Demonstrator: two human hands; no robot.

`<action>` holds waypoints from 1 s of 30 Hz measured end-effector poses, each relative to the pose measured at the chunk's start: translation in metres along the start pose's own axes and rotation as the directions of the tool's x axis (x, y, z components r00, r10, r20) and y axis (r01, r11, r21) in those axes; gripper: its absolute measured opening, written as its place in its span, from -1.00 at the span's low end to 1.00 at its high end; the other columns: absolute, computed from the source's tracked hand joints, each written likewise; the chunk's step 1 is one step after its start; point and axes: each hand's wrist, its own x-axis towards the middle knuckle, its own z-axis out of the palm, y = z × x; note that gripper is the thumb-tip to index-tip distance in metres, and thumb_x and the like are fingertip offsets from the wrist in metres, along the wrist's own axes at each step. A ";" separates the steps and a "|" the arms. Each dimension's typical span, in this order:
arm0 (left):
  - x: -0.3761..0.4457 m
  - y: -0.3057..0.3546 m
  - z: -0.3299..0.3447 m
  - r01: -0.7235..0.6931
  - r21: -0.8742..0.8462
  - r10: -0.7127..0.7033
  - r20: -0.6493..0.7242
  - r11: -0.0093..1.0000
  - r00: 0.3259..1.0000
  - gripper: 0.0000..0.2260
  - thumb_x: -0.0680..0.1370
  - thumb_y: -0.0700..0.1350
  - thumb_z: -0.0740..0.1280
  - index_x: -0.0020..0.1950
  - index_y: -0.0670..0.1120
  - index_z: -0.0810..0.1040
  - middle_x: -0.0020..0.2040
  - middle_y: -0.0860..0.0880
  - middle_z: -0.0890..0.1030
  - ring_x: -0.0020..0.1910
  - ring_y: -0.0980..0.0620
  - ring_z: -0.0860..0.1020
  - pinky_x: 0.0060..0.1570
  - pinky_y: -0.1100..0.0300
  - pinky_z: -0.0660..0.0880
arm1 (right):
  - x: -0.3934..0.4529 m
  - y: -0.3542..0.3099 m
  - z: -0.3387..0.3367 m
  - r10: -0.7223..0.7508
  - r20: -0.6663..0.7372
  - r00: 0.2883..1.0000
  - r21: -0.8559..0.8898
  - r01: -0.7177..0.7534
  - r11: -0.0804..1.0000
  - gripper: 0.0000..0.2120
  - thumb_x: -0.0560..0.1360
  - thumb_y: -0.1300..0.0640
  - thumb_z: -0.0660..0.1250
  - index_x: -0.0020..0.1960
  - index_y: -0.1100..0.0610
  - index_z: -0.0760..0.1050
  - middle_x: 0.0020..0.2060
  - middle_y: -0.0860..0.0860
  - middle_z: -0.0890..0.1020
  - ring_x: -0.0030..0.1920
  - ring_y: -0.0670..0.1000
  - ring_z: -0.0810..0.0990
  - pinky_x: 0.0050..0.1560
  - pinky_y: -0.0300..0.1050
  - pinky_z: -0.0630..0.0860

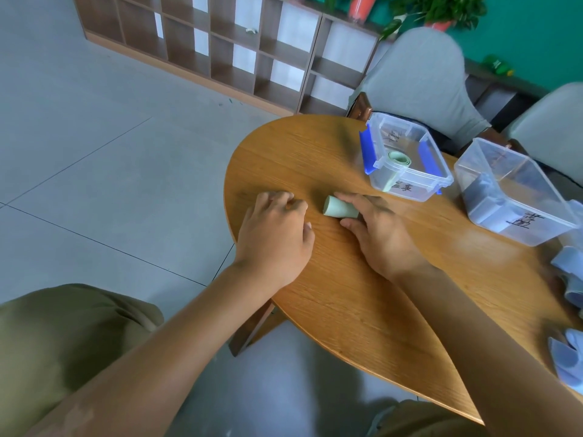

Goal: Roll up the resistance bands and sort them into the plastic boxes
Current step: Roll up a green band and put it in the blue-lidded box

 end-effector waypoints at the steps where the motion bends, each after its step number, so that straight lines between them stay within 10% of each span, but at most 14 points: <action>1: 0.001 0.000 0.000 0.002 -0.003 -0.002 0.001 1.000 1.000 -0.66 0.63 0.01 0.19 0.33 -0.07 0.56 0.39 -0.07 0.51 0.38 -0.11 0.39 0.23 0.02 0.43 | 0.002 0.001 0.001 -0.001 0.002 1.000 -0.016 0.001 1.000 -0.57 0.58 0.19 0.37 0.43 0.04 0.47 0.25 0.03 0.55 0.26 0.05 0.46 0.30 -0.28 0.26; 18: 0.022 0.002 0.001 -0.091 -0.269 0.081 -0.049 0.959 0.996 -0.54 0.56 0.11 0.39 0.42 0.01 0.47 0.31 0.02 0.55 0.30 -0.02 0.51 0.20 0.04 0.52 | 0.006 -0.009 -0.004 -0.069 0.007 0.998 -0.154 0.069 0.986 -0.58 0.60 0.27 0.32 0.44 0.19 0.43 0.15 0.16 0.55 0.17 0.16 0.51 0.26 -0.20 0.34; 26: 0.020 0.010 -0.008 -0.182 -0.455 0.161 -0.086 0.872 0.983 -0.67 0.54 0.08 0.42 0.26 0.01 0.54 0.18 0.12 0.58 0.17 0.13 0.53 0.10 0.07 0.53 | -0.011 -0.017 -0.039 -0.034 0.071 0.997 -0.007 0.034 0.999 -0.56 0.63 0.17 0.28 0.49 0.02 0.35 0.27 -0.03 0.49 0.24 -0.11 0.44 0.17 -0.59 0.17; 30: 0.018 0.017 -0.007 -0.001 -0.727 0.100 0.094 0.687 0.991 -0.73 0.54 -0.02 0.45 0.22 0.06 0.55 0.09 0.16 0.65 0.14 0.21 0.57 0.20 0.09 0.53 | -0.021 -0.018 -0.053 0.030 0.086 0.996 0.187 -0.046 0.981 -0.61 0.62 0.09 0.32 0.41 -0.09 0.35 0.18 -0.12 0.53 0.16 -0.17 0.51 0.24 -0.36 0.42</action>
